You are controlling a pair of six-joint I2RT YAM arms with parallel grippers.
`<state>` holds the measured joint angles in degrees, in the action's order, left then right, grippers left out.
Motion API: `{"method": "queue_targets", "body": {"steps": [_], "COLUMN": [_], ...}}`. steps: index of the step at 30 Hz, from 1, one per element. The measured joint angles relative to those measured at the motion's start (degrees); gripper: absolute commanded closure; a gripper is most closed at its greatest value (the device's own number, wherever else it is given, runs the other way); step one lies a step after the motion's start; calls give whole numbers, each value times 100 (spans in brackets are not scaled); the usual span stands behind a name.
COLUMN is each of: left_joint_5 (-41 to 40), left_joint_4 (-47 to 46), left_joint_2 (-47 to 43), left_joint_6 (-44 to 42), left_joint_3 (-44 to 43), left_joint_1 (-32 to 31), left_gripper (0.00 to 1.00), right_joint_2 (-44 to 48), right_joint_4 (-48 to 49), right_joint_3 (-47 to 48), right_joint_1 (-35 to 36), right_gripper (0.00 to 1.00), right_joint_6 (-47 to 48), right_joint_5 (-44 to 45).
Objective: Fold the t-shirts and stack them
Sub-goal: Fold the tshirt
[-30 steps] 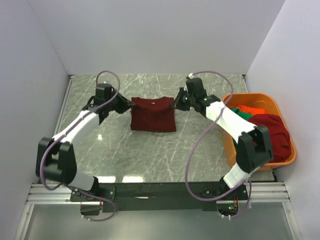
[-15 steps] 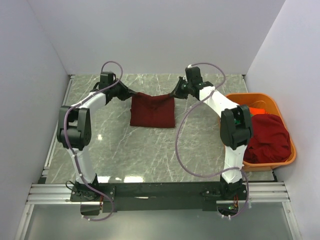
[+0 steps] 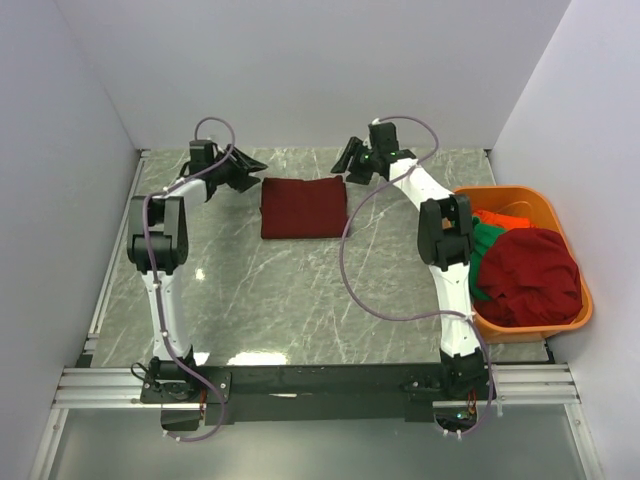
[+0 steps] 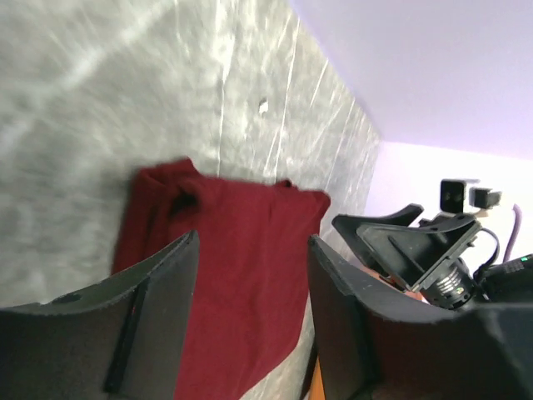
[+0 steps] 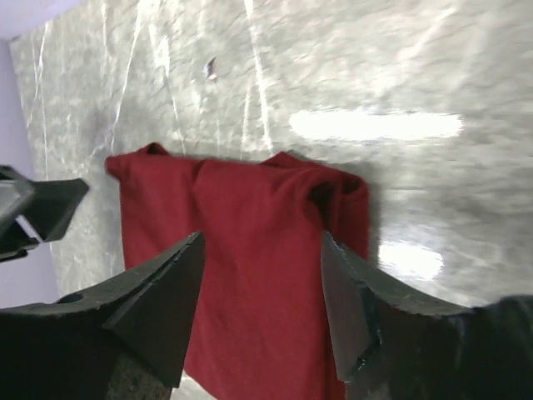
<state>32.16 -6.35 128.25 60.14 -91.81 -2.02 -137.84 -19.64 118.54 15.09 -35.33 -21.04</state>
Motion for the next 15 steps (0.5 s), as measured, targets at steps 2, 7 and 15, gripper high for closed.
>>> {"method": "queue_targets", "body": {"steps": [2,7,15], "left_joint_5": [13,-90,-247], "left_joint_4": [-52,-107,-184], "left_joint_2": [-15,-343,-693], "left_joint_6": [0,-90,-210], "left_joint_3": [9,190,446], "left_joint_1": [127,348,-343], "left_gripper": [42,67,98], "right_joint_2": [13,374,1196], "right_joint_4": [-57,-39,413], "right_joint_3": [2,-358,-1292], "right_joint_1": [-72,-195,302], "right_gripper": [34,36,39], "right_joint_6": [31,52,-81], "right_joint_5": [24,195,116]}}
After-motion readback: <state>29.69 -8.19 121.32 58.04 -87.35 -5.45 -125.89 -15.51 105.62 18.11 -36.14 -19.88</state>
